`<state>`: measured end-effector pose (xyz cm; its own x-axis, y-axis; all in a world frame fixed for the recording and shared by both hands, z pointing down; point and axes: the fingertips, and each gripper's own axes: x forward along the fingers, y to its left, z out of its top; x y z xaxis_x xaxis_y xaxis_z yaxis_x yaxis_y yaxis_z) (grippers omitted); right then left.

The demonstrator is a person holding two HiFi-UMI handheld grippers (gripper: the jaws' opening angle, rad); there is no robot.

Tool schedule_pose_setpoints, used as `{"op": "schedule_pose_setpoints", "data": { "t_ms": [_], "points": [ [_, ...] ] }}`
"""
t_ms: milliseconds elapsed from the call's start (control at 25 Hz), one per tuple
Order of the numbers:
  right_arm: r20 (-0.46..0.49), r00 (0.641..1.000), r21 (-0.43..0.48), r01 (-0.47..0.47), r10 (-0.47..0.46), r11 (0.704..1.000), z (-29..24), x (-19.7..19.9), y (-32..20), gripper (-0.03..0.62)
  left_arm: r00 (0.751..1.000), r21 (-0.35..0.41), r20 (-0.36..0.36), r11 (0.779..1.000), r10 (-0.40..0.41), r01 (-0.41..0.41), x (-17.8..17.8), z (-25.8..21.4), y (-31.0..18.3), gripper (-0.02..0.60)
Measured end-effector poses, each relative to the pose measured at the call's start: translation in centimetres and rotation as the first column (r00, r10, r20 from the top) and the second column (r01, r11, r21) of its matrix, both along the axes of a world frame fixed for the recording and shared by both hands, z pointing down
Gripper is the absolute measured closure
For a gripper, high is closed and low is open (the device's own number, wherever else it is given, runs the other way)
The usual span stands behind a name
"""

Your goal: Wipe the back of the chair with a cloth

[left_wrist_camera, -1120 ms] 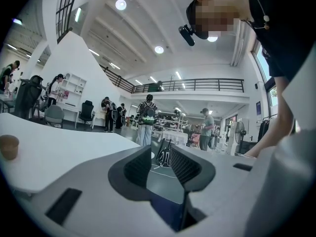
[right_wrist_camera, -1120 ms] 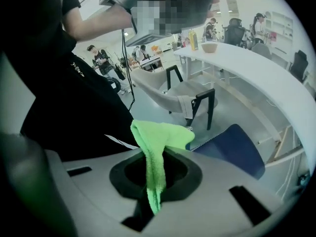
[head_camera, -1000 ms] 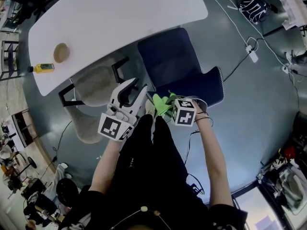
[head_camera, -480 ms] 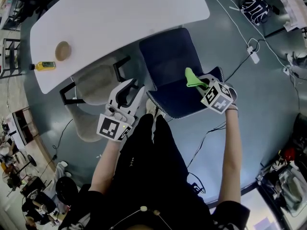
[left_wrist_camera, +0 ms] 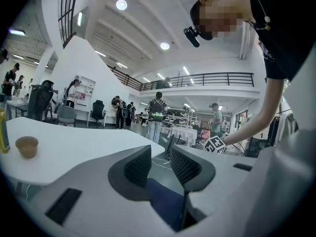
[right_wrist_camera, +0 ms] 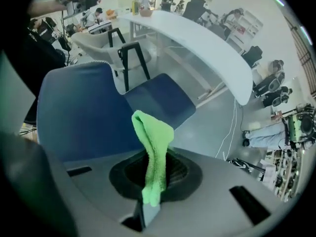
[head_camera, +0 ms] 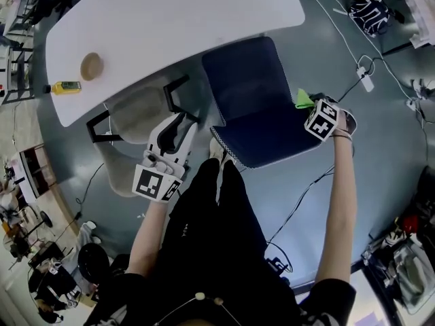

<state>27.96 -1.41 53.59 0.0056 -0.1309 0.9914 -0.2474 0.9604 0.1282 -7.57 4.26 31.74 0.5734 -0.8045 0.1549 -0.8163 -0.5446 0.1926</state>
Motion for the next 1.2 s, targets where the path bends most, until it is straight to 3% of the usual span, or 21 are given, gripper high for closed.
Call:
{"op": "schedule_pose_setpoints", "data": {
  "t_ms": [160,360,760,1200],
  "points": [
    [-0.100,0.992,-0.121,0.062,-0.075,0.991,3.9,0.3,2.0,0.574,0.999,-0.012,0.012,0.999,-0.030,0.030,-0.8,0.4,0.0,0.462],
    [-0.153,0.982,-0.276,0.062,-0.107,0.959,6.7,1.0,5.4,0.574,0.998,-0.022,0.013,0.998,-0.061,0.061,-1.5,0.7,-0.1,0.462],
    [-0.194,0.956,-0.365,0.139,-0.221,0.921,7.2,0.0,7.2,0.576,0.998,-0.036,-0.001,0.998,-0.056,0.056,-1.0,1.4,0.3,0.462],
    [-0.135,0.978,-0.394,0.096,-0.161,0.914,6.6,-3.1,9.3,0.577,0.996,-0.040,-0.007,0.996,-0.086,0.086,-2.4,1.4,0.8,0.462]
  ]
}}
